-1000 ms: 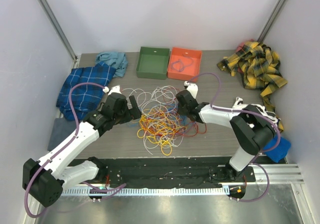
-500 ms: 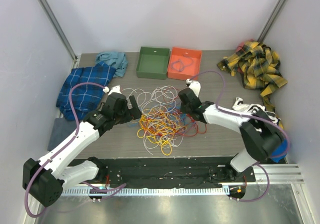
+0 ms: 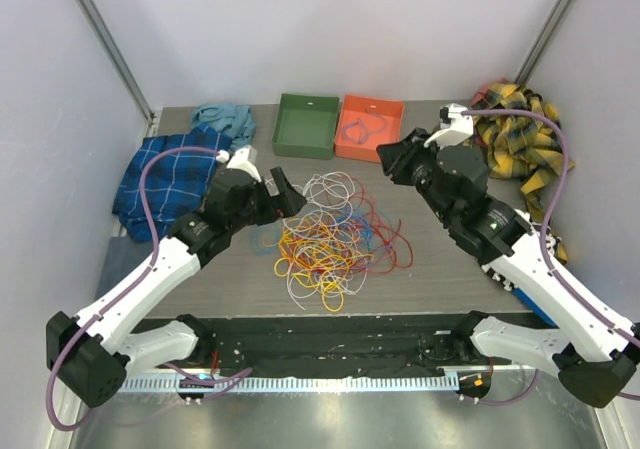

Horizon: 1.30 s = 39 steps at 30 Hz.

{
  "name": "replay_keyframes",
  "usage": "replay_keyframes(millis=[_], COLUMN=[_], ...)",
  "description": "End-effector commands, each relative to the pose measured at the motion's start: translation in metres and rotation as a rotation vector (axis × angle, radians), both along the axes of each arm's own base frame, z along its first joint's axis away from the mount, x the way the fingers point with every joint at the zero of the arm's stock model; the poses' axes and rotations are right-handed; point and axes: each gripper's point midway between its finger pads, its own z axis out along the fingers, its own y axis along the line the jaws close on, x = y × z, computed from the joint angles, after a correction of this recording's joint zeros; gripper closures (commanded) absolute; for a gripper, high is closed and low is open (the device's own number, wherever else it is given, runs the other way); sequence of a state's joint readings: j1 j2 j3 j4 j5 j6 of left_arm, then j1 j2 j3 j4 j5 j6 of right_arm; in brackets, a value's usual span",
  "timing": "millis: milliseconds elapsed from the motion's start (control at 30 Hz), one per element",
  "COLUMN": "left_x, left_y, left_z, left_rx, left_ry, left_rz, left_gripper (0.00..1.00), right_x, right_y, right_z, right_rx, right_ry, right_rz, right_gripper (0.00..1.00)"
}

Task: Untangle the cables

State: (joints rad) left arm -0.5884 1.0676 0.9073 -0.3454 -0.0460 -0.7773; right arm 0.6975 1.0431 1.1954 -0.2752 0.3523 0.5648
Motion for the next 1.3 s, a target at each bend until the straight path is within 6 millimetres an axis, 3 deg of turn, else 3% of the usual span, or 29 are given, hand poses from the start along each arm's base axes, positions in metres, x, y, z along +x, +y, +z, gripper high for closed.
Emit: replay_keyframes(millis=[0,67,133,167,267,400,533,700,967,1267], left_x=[0.006,0.002,-0.003,-0.007,-0.017,-0.024,-0.028,-0.028,-0.024,-0.024], left_y=[-0.018,-0.013,-0.007,-0.002,0.011,0.021,0.025,0.025,0.023,0.025], left_z=[0.030,0.018,0.014,0.002,-0.010,-0.018,-0.027,-0.037,-0.043,-0.045], left_rx=[-0.075,-0.055,-0.046,-0.019,0.017,0.047,0.066,0.079,0.099,0.104], left_ry=[-0.082,-0.059,-0.055,-0.028,-0.011,-0.004,0.015,0.037,0.054,0.056], left_rz=[-0.045,-0.032,-0.022,-0.011,0.008,0.021,0.022,0.023,0.023,0.029], left_gripper=[0.04,0.04,0.04,0.04,0.05,0.05,0.04,0.04,0.04,0.05], right_x=[0.000,0.000,-0.001,0.000,0.004,0.012,0.016,0.021,0.023,0.024], right_y=[0.007,0.009,0.011,0.012,0.018,0.026,0.029,0.019,0.012,0.013], right_z=[-0.091,-0.144,-0.180,-0.196,-0.228,-0.257,-0.278,-0.304,-0.322,-0.319], right_rx=[-0.206,-0.292,-0.322,-0.334,-0.359,-0.395,-0.426,-0.508,-0.544,-0.539], right_ry=[0.217,0.319,0.360,0.381,0.412,0.448,0.481,0.520,0.534,0.525], right_rz=[0.037,0.048,0.061,0.061,0.077,0.090,0.087,0.045,0.008,0.009], right_gripper=[0.47,0.42,0.41,0.41,0.44,0.49,0.52,0.55,0.61,0.92])
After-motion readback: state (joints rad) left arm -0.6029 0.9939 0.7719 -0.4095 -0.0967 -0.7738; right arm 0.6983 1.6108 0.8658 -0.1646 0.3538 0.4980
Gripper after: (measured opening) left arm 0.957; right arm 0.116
